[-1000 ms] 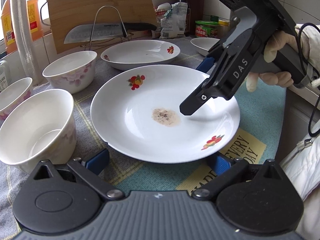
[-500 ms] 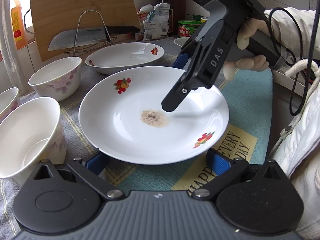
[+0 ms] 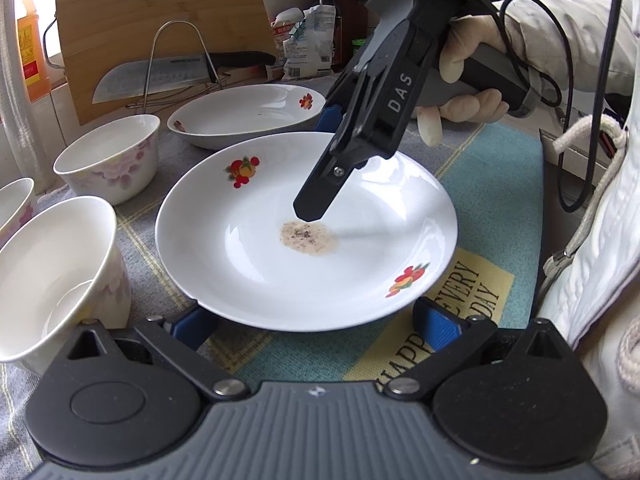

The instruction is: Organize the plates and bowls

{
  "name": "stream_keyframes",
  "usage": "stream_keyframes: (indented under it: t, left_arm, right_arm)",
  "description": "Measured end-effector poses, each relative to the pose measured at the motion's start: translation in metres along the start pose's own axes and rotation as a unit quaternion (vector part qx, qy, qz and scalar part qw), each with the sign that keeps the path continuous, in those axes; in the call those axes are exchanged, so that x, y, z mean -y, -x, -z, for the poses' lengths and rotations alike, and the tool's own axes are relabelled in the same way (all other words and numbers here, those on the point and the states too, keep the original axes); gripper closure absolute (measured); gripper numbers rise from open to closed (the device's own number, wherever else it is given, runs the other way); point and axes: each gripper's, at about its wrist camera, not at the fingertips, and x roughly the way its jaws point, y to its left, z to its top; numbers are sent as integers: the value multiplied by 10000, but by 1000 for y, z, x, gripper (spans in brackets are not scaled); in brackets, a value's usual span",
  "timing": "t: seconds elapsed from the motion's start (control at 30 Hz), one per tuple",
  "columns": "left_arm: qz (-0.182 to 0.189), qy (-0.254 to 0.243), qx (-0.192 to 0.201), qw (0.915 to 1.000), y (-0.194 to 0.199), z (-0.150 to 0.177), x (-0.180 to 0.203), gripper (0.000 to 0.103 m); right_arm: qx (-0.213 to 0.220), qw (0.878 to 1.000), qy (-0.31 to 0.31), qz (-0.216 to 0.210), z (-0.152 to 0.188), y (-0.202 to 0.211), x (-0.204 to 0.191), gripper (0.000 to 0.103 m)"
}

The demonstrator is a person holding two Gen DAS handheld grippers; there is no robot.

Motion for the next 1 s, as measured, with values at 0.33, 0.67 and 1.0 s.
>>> stream_keyframes:
  t: [0.33, 0.67, 1.0]
  left_arm:
    - [3, -28, -11, 10000, 0, -1, 1, 1]
    - [-75, 9, -26, 10000, 1, -3, 2, 3]
    - [-114, -2, -53, 9999, 3, -3, 5, 4]
  right_arm:
    - [-51, 9988, -323, -361, -7, 1, 10, 6]
    - [-115, 9979, -503, -400, -8, 2, 11, 6]
    - [-115, 9978, -515, -396, -4, 5, 8, 6]
